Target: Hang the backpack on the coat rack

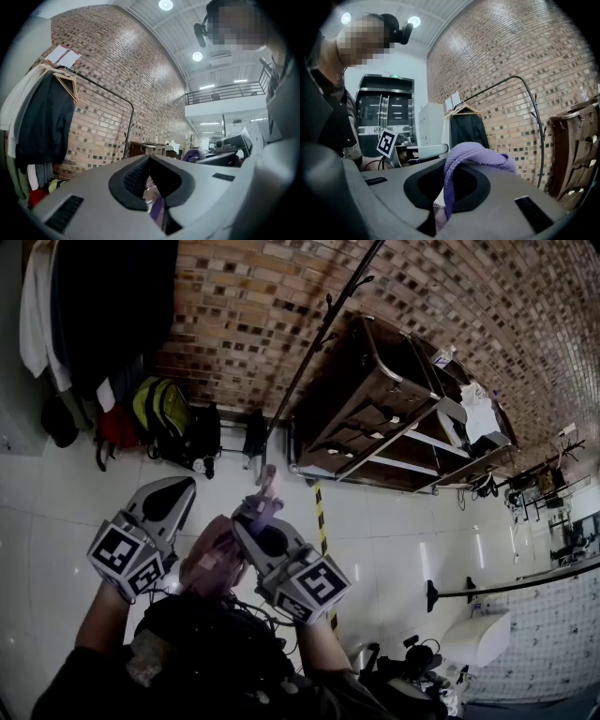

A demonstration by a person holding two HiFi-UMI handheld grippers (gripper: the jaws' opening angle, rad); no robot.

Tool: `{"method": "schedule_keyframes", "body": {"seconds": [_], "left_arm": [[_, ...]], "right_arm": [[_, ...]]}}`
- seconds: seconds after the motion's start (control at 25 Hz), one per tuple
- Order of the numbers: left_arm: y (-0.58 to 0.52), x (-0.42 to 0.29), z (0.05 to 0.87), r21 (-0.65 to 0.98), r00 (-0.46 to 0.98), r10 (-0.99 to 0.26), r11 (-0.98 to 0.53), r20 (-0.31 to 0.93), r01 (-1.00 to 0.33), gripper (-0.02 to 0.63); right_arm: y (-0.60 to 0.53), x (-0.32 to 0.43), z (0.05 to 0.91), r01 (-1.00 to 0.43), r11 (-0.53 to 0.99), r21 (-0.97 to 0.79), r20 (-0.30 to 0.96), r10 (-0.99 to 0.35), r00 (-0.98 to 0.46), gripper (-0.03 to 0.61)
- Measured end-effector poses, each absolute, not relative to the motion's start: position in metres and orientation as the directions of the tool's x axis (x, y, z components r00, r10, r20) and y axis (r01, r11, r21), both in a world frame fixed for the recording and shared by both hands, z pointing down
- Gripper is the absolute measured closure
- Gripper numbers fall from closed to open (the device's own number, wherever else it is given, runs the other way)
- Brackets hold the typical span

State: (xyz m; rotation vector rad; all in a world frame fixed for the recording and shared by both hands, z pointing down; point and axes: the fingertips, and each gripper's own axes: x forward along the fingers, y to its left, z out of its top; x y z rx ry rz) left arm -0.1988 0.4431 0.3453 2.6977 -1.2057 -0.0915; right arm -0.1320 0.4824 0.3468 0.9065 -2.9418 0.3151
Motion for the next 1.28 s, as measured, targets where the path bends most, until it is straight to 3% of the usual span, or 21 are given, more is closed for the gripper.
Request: {"method": "schedule_keyframes", "body": {"seconds": [0.68,1.28], "left_arm": [[0.409,-0.247,0.369,0.192,0.661,-0.749,-0.641,0.057,-0.743,0.6],[0.283,-0.185,0.372,0.17,0.574,-0.815,-0.555,0.085,-0.814,0.6]], "right_arm": [[0.456,-0.172,0.34,-0.556,0.819,-0.146,0.057,-0.554,-0.831,0.541],[0.327,-0.119,0.356,-0.429,0.88,-0.203,0.063,-0.425,-0.903,0.541]]}}
